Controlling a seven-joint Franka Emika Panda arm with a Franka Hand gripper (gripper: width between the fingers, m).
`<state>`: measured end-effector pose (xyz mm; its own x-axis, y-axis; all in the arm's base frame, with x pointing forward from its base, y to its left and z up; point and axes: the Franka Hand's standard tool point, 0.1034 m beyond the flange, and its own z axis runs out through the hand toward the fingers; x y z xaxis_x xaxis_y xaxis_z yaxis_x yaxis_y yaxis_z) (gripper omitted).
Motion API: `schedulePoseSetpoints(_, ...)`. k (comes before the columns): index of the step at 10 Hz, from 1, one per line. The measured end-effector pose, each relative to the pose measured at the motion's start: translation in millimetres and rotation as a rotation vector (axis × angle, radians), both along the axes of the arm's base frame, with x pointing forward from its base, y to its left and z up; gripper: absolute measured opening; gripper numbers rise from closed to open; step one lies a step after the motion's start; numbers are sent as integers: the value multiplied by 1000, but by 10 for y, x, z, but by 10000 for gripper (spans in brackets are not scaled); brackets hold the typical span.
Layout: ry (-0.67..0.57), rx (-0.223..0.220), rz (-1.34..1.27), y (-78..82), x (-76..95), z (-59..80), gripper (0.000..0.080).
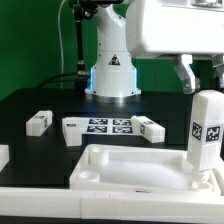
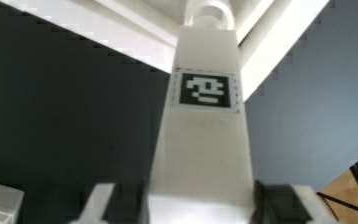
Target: Assemble desk
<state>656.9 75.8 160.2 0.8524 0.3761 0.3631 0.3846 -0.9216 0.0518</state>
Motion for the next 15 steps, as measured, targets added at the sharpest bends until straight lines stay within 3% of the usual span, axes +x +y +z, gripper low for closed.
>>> schedulePoseSetpoints(11, 21, 3, 4, 41, -49, -220, 281)
schedulePoseSetpoints(15, -21, 13, 3, 94, -22, -232, 281)
